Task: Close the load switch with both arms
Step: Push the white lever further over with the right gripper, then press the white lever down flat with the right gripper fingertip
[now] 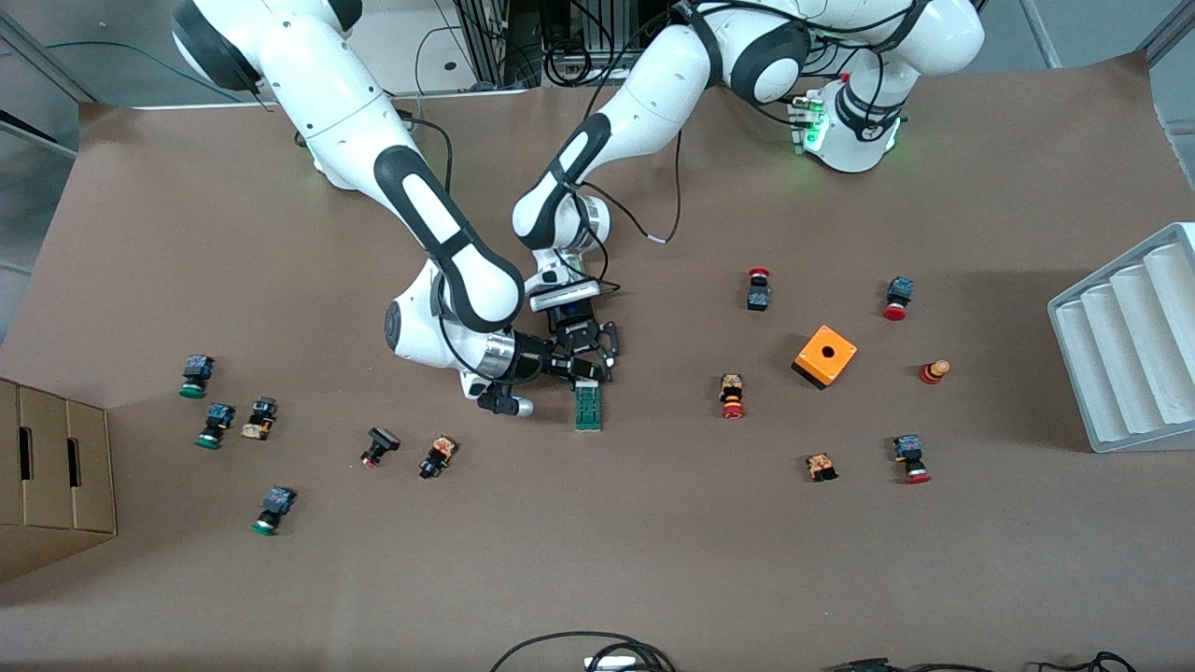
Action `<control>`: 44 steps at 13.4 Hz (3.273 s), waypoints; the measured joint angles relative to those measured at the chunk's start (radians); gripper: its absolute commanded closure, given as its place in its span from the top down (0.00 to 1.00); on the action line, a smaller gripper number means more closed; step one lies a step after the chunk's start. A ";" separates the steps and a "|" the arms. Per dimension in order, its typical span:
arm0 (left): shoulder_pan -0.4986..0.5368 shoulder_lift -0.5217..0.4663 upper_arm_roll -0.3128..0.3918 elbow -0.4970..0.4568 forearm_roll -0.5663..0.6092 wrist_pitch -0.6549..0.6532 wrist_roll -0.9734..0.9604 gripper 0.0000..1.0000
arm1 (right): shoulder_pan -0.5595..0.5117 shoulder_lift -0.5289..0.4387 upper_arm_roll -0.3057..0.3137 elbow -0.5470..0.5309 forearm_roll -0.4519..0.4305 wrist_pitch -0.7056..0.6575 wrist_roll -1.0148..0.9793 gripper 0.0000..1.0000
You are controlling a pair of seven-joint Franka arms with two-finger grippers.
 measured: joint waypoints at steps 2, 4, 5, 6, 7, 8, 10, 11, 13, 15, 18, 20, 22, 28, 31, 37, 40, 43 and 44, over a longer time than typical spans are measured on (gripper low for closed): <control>0.000 0.000 0.000 0.000 0.000 0.000 0.000 0.70 | 0.000 -0.001 -0.001 0.001 0.000 0.000 0.000 0.49; 0.000 0.000 0.000 0.000 0.000 -0.001 0.000 0.70 | 0.000 -0.003 -0.002 0.003 0.000 0.000 0.000 0.49; 0.000 0.000 0.000 0.000 0.000 -0.001 0.000 0.70 | 0.000 -0.003 -0.002 0.004 0.000 0.000 0.000 0.49; 0.000 0.000 0.000 0.000 0.000 -0.002 0.000 0.70 | 0.000 -0.003 -0.002 0.004 0.000 0.000 0.000 0.49; 0.000 0.000 0.000 0.000 0.000 -0.002 0.000 0.70 | 0.000 -0.003 -0.002 0.005 0.000 0.000 0.000 0.49; 0.000 0.000 0.000 0.000 0.000 -0.002 0.000 0.70 | 0.000 -0.004 -0.002 0.006 0.000 0.000 0.000 0.49; 0.000 0.001 0.000 0.000 0.000 -0.002 0.000 0.70 | 0.000 -0.004 -0.003 0.011 0.000 0.000 0.000 0.49; 0.000 0.001 0.000 0.000 0.000 -0.003 -0.001 0.70 | 0.000 -0.004 -0.004 0.013 0.000 0.000 0.000 0.49; 0.000 0.001 0.000 0.000 0.000 -0.003 -0.001 0.70 | 0.000 -0.006 -0.004 0.015 0.000 0.000 0.000 0.49; -0.001 0.001 0.000 0.000 0.001 -0.003 -0.001 0.70 | 0.000 -0.007 -0.005 0.016 0.000 0.000 0.000 0.49; -0.001 0.001 0.000 0.000 0.001 -0.004 -0.001 0.70 | 0.000 -0.010 -0.006 0.021 0.000 0.000 0.005 0.49; -0.001 0.001 0.000 0.000 0.001 -0.004 -0.001 0.70 | 0.000 -0.010 -0.007 0.025 0.000 0.000 0.012 0.49; -0.001 0.001 0.000 0.000 0.001 -0.004 -0.001 0.70 | 0.000 -0.010 -0.007 0.027 0.000 0.000 0.014 0.49; -0.001 0.002 0.000 0.001 0.002 -0.004 -0.001 0.70 | 0.000 -0.010 -0.004 0.041 0.000 0.000 0.017 0.49; -0.001 0.002 0.000 0.001 0.002 -0.004 -0.001 0.70 | 0.000 -0.010 -0.003 0.043 0.000 0.000 0.017 0.49; -0.001 0.002 0.000 0.001 0.002 -0.004 -0.001 0.70 | 0.000 -0.010 -0.003 0.043 0.000 0.000 0.017 0.49; -0.001 0.002 0.000 0.001 0.002 -0.004 -0.001 0.70 | 0.000 -0.010 -0.003 0.050 0.000 0.000 0.017 0.49; -0.001 0.002 0.000 0.001 0.002 -0.004 -0.001 0.70 | 0.000 -0.010 -0.004 0.055 0.000 0.000 0.018 0.49; -0.001 0.002 0.000 0.001 0.002 -0.004 -0.001 0.70 | 0.000 -0.010 -0.004 0.055 0.000 0.000 0.018 0.49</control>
